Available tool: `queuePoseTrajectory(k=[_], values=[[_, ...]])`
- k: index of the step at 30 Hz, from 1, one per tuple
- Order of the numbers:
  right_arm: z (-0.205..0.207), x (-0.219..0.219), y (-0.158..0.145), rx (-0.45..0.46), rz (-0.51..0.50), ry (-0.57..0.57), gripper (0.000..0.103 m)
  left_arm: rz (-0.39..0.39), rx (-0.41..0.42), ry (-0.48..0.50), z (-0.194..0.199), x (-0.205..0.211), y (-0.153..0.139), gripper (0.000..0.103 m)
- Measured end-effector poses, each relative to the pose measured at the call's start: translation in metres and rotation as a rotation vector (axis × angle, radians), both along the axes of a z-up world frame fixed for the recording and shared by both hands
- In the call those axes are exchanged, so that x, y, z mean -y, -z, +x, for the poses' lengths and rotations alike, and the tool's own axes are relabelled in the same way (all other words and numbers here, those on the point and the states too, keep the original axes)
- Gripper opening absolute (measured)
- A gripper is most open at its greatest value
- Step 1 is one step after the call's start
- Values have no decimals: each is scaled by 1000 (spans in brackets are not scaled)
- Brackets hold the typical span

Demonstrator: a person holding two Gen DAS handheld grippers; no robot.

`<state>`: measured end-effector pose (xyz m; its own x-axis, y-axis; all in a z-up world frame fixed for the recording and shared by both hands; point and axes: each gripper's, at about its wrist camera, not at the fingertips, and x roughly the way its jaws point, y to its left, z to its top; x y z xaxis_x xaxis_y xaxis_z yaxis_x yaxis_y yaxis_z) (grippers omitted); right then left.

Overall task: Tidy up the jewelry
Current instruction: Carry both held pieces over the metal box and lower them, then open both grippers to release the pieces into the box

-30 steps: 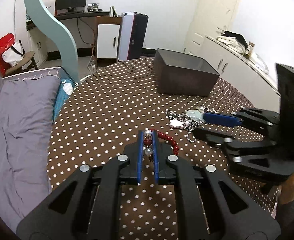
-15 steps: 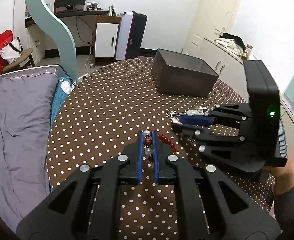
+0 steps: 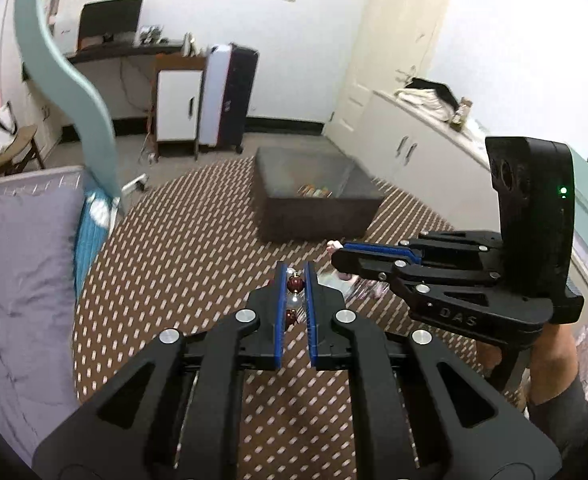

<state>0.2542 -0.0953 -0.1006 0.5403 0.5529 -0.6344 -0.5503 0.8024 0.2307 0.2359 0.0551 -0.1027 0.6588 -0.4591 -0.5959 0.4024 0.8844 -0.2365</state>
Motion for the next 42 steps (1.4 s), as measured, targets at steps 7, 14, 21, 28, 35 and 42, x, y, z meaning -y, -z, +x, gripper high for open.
queuePoseTrajectory(k=[7,14,21,28,35,42], values=[[5,25,-40,53,77,64,7,12,57,49,27,32,-38,9],[32,41,-53,93,78,149,7,31,117,47,65,64,-68,9],[59,48,-37,88,60,218,7,77,70,-7,111,84,-48,9],[76,51,-9,44,26,255,7,117,-37,-15,140,93,-6,9],[80,56,6,10,9,264,7,136,-112,-2,148,95,17,10],[77,61,6,5,12,275,10,149,-110,-13,141,90,17,49]])
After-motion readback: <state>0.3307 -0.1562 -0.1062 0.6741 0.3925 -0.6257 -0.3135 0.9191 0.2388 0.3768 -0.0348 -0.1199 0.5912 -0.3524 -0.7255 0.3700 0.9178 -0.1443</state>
